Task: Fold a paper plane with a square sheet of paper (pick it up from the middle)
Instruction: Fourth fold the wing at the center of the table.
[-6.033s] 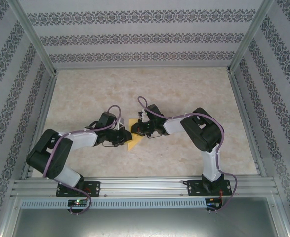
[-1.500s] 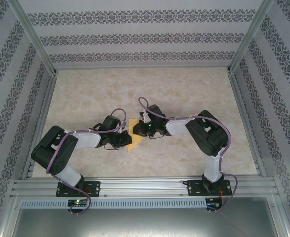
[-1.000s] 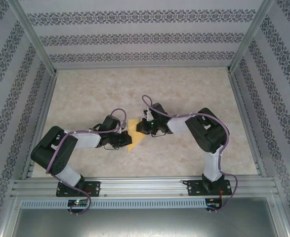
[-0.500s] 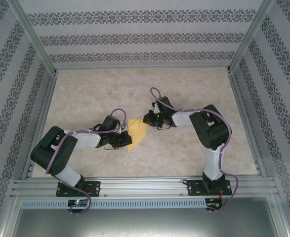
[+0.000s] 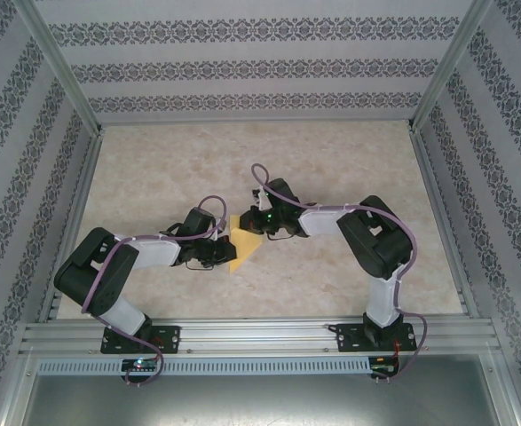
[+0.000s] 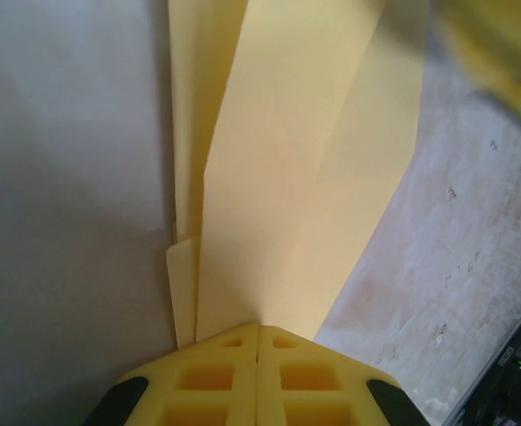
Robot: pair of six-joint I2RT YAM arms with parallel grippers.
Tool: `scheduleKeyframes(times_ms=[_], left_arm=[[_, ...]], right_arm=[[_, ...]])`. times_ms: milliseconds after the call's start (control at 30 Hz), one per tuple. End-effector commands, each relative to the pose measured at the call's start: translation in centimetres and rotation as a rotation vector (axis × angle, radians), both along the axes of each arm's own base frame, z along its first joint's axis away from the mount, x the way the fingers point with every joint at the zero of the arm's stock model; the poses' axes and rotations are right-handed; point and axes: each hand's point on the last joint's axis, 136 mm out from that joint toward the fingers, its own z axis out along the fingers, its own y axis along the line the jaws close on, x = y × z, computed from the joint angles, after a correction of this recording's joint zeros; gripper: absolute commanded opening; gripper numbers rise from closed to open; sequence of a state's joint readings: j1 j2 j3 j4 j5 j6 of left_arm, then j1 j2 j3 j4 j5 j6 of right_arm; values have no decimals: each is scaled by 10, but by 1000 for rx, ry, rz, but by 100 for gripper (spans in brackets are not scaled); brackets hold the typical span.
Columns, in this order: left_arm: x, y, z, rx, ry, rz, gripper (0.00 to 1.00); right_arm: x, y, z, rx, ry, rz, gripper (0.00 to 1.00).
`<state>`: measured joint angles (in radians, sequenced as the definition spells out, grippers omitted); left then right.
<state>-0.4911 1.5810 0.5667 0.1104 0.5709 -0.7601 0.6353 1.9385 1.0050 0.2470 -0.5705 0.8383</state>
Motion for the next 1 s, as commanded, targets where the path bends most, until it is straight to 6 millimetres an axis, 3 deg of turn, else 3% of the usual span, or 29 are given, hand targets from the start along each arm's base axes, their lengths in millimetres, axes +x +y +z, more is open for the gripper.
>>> scheduleKeyframes(times_ms=[0,200,333,700,967], left_arm=[[-57,42,-55,225,224,-2,8],[-59,42,-58,224,235,-3,8],[-62,43,-61,226,247,-1,8],[-67,45,-65,228,265,0,8],[-71,47,-67,232,272,3,8]], right_arm=[[1,1,-13,-2,16,1,4],[18,-22,-41,-79,30,-73,4],[32,-37,-48,-113,27,-138,4],[59,-53,-53,-107,32,-196,4],[75,-61,-47,-100,22,-236,5]])
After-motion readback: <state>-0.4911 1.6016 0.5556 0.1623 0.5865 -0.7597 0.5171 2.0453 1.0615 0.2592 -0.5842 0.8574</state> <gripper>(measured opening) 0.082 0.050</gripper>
